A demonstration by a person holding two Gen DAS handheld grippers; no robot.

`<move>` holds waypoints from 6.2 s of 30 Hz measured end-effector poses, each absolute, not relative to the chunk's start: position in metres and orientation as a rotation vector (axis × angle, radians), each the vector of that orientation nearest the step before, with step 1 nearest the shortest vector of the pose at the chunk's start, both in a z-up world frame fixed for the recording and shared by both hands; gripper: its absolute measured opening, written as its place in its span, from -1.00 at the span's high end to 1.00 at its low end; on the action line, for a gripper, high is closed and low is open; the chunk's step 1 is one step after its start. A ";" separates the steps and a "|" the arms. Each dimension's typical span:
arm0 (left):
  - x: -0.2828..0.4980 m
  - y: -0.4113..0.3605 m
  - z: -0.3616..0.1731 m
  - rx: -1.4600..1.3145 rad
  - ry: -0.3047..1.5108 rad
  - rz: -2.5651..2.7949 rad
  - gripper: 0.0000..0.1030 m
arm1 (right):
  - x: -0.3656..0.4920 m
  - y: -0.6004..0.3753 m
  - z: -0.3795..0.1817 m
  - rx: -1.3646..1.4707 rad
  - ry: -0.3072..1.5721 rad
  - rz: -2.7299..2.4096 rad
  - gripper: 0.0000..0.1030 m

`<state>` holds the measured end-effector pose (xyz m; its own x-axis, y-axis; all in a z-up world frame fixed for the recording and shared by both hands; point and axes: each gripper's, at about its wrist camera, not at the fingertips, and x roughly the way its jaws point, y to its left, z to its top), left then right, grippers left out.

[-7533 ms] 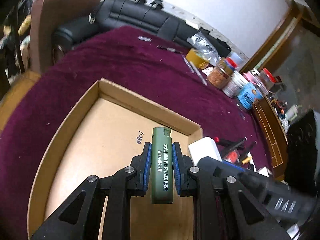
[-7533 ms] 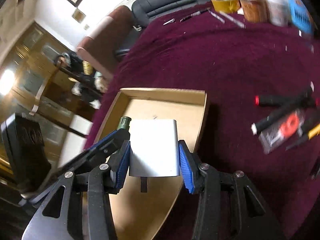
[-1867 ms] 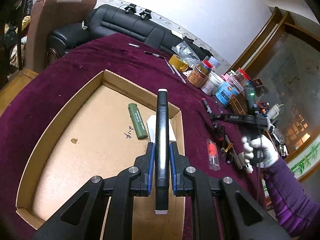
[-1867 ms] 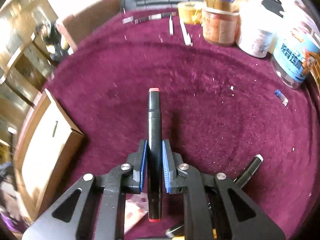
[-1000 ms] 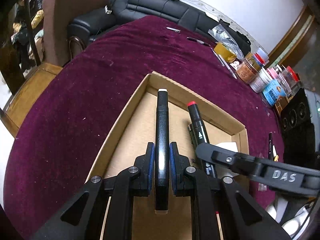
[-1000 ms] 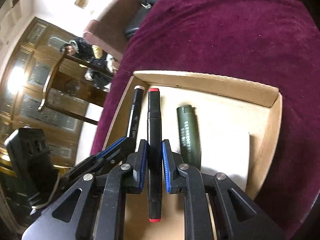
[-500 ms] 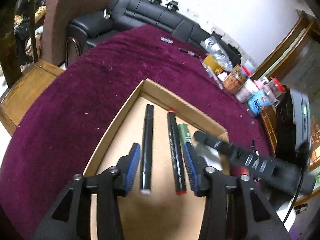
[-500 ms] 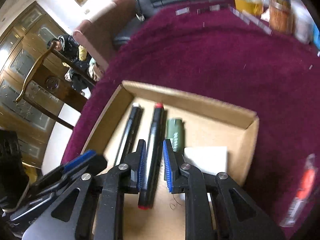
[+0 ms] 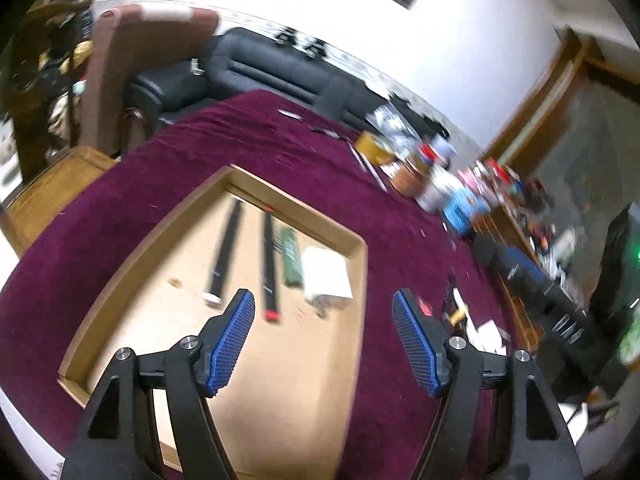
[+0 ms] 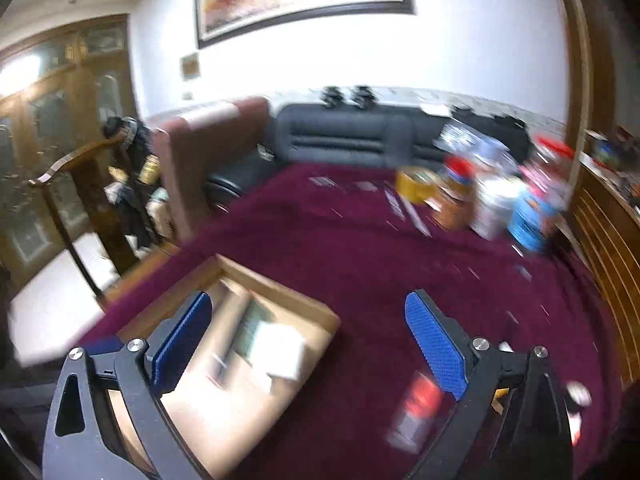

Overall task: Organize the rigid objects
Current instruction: 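Place both markers side by side in the cardboard box and release, then grasp the boxed red number candle with the left gripper and lift it, then hold the candle box with the left gripper while the right gripper grasps a black pen, then lower the candle box and black pen into the cardboard box and release both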

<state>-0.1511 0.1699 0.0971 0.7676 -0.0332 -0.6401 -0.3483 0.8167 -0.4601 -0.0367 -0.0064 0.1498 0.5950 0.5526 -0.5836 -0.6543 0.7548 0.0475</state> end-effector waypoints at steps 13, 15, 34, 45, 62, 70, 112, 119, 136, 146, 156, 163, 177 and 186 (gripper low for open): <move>-0.094 0.044 0.075 -0.464 0.867 0.044 -0.28 | 0.027 -0.245 0.087 0.131 0.696 0.264 -0.90; -0.085 0.033 0.076 -0.424 0.873 0.053 -0.28 | 0.033 -0.264 0.075 0.153 0.690 0.240 -0.90; 0.031 -0.028 0.013 -0.124 0.978 0.072 0.56 | 0.043 -0.285 0.049 0.279 0.751 0.275 -0.90; -0.038 -0.021 0.048 -0.170 0.859 0.079 0.55 | 0.048 -0.286 0.044 0.282 0.780 0.257 -0.90; -0.035 0.013 0.011 -0.328 0.910 0.033 0.32 | 0.048 -0.288 0.046 0.254 0.787 0.180 -0.90; -0.039 0.023 0.009 -0.408 0.890 -0.004 0.32 | 0.066 -0.262 0.082 0.039 0.824 0.225 -0.87; -0.045 0.036 0.010 -0.485 0.848 -0.026 0.73 | 0.117 -0.111 0.044 -0.097 1.122 0.397 0.77; -0.063 0.032 0.031 -0.497 0.795 -0.068 0.78 | 0.062 -0.139 0.079 0.045 1.083 0.537 0.77; -0.144 0.159 0.080 -0.575 0.692 0.173 0.77 | -0.019 -0.061 0.084 0.142 1.113 0.838 0.76; -0.120 0.231 0.043 -0.594 0.796 0.328 0.77 | -0.036 0.034 0.055 0.060 1.217 0.924 0.75; -0.096 0.277 0.023 -0.596 0.862 0.371 0.77 | -0.026 0.101 0.030 0.072 1.330 0.925 0.75; -0.094 0.287 0.018 -0.632 0.871 0.345 0.55 | -0.007 0.128 0.017 0.053 1.340 0.855 0.74; -0.100 0.276 0.018 -0.616 0.882 0.315 0.21 | -0.021 0.048 0.065 0.025 1.055 0.826 0.59; -0.104 0.256 0.020 -0.528 0.904 0.357 0.01 | -0.051 -0.052 0.077 0.080 0.868 0.706 0.47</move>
<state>-0.1042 0.2560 0.0200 0.5741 0.0731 -0.8155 -0.5034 0.8171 -0.2811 -0.0512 -0.0516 0.0770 0.4375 0.5982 -0.6714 -0.5355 0.7731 0.3399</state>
